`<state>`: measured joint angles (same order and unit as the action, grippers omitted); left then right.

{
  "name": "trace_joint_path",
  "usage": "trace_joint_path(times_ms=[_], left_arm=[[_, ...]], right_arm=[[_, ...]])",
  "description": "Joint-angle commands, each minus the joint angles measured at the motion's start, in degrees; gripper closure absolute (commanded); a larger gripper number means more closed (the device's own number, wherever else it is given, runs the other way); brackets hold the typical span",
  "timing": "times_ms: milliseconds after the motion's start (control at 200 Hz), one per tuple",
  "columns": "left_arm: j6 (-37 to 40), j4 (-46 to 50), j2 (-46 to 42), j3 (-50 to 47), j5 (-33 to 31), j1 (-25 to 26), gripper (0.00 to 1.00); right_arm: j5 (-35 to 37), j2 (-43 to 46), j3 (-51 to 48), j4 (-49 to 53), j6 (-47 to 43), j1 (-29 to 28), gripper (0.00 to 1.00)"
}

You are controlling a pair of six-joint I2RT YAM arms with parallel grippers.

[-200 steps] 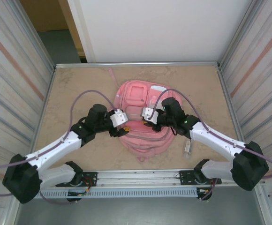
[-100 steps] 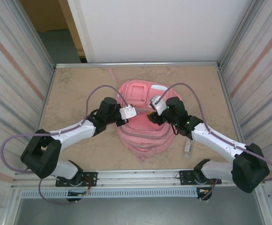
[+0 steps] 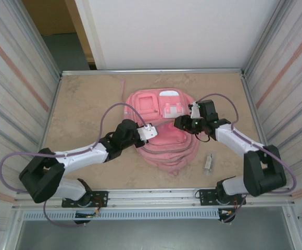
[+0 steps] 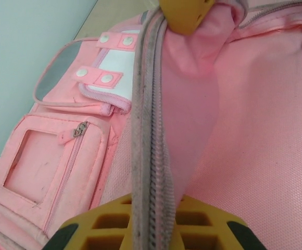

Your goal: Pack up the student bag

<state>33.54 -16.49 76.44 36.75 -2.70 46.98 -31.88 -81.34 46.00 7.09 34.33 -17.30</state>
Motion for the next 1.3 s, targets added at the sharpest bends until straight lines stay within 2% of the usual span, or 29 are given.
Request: trace_joint_path(times_ms=[0, 80, 261, 371, 496, 566, 581, 606, 626, 671, 712, 792, 847, 927, 1022, 1112, 1293], left_arm=[[-6.76, 6.18, -6.12, -2.43, -5.32, 2.18, 1.0], [-10.21, 7.49, -8.01, -4.13, -10.29, 3.27, 1.0], [-17.3, 8.24, -11.42, -6.69, -16.89, 3.13, 0.97], [-18.73, 8.14, -9.13, -5.25, -19.51, 3.11, 0.96], [-20.1, 8.82, -4.24, -1.36, -17.63, 3.11, 0.95], [-20.36, 7.71, -1.07, 0.17, -16.96, 3.2, 0.94], [-20.36, 7.63, -0.5, 0.56, -16.83, 3.2, 0.93], [-20.37, 7.86, 0.29, 1.3, -17.14, 3.2, 0.93], [-20.49, 8.29, 0.94, 1.95, -17.43, 3.2, 0.93], [-21.28, 9.81, 1.72, 3.52, -17.84, 3.29, 0.93], [-22.55, 10.57, 1.93, 4.42, -17.79, 3.28, 0.92], [-26.3, 11.54, 2.23, 6.07, -18.74, 3.23, 0.89], [-29.33, 13.54, 2.3, 7.78, -20.36, 3.24, 0.88], [-31.16, 16.29, 2.15, 9.42, -20.08, 3.29, 0.88], [-32.1, 13.56, 1.2, 8.11, -18.55, 3.32, 0.87], [-32.04, 12.76, 0.39, 7.37, -18.08, 3.31, 0.87], [-31.57, 13.21, -0.01, 7.0, -18.43, 3.35, 0.86]], right_arm=[[5.24, -5.65, 2.42, -5.98, 3.82, 4.01, 0.57], [5.48, -7.38, 6.24, -6.32, 0.23, 2.22, 0.57], [17.51, -7.57, 15.56, 2.92, -11.41, -2.21, 0.53], [31.71, -4.13, 17.89, 9.88, -14.55, -4.44, 0.47], [48.07, 2.92, 16.22, 17.28, -13.16, -7.76, 0.39], [52.63, 7.05, 15.0, 22.78, -8.92, -8.13, 0.29], [53.14, 7.9, 14.7, 24.11, -8.12, -7.95, 0.21], [54.0, 9.34, 13.96, 26.0, -6.94, -7.73, 0.01], [54.6, 10.44, 13.29, 27.1, -5.71, -7.48, 0.01], [53.99, 13.08, 11.4, 30.76, -2.32, -5.73, 0.01], [50.56, 15.13, 9.1, 33.33, 0.94, -2.96, 0.01], [35.98, 17.84, 2.4, 34.36, 4.34, 3.52, 0.01], [31.1, 17.94, -1.51, 36.32, 6.07, 7.23, 0.01], [31.55, 17.24, -4.65, 39.25, 5.33, 9.98, 0.01], [32.24, 15.63, -6.28, 42.05, 6.08, 11.21, 0.01], [28.96, 13.05, -7.13, 41.88, 8.83, 10.22, 0.03], [29.23, 7.48, -10.25, 41.19, 13.72, 6.04, 0.07]])
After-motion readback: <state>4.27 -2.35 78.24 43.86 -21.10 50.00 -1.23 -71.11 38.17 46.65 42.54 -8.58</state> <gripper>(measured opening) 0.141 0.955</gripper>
